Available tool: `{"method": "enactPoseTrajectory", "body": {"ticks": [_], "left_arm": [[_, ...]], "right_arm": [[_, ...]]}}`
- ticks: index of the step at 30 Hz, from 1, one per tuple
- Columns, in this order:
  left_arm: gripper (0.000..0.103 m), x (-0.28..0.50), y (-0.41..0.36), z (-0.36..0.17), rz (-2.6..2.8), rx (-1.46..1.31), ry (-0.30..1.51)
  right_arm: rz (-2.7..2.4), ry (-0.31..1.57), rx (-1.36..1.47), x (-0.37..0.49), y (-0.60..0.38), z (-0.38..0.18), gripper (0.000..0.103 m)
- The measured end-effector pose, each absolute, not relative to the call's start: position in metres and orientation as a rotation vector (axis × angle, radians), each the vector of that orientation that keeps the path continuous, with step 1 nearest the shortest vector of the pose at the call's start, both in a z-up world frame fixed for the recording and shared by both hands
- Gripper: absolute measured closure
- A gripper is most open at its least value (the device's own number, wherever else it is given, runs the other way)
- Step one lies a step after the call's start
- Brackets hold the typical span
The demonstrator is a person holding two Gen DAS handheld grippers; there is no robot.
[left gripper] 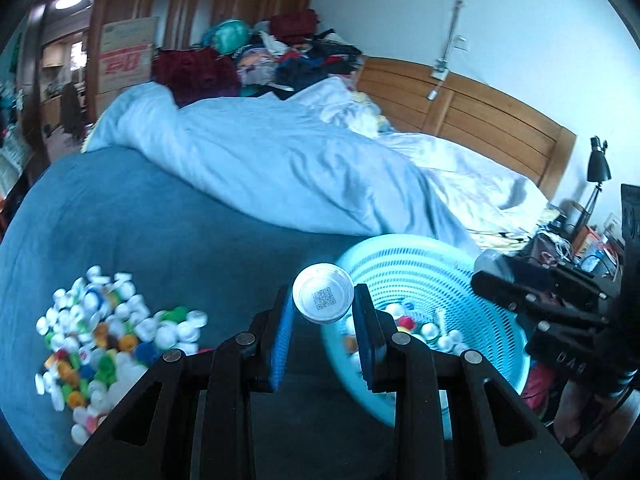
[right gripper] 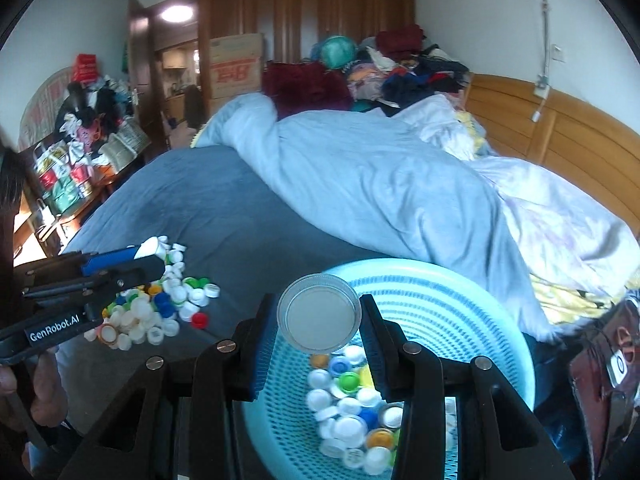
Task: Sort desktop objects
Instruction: 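Carry the white cap and clear cap over the blue basket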
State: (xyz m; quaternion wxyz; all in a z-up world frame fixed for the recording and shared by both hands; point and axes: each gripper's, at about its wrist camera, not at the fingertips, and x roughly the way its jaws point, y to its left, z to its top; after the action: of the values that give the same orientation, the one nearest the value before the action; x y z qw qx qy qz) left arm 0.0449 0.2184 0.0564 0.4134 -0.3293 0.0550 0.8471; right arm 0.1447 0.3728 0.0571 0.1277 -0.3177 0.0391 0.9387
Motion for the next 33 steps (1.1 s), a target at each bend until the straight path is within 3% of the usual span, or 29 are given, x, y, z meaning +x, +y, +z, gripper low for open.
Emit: {"method": "enactPoseTrajectory", "body": {"ticks": [17,33], "left_arm": [[0.078,0.066,0.302,0.051,1.975,-0.928,0.226],[0.078,0.073,0.33,0.044,1.943,-0.984,0.247]], "right_arm": [[2.683,0.314,-0.957,0.169,0.434,0.052,0.059],[2.671,0.38,-0.979,0.176,0.45,0.045,0.059]]}}
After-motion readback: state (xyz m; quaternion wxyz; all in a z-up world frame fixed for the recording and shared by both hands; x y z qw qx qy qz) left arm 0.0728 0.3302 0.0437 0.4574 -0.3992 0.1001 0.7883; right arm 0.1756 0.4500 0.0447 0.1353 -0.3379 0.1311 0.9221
